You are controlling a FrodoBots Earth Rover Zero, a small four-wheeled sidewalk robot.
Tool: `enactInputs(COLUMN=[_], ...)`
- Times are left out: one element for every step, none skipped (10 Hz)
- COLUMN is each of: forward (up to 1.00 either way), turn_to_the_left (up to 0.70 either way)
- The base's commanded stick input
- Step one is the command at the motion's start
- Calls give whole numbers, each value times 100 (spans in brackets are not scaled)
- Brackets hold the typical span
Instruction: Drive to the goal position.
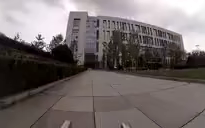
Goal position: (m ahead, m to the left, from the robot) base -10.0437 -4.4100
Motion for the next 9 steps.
enactInputs(forward=[100,100,100,100,100,100,100,100,100], turn_to_the_left=[-8,-13,-19,-5,-14,-8,-2,-4,-13])
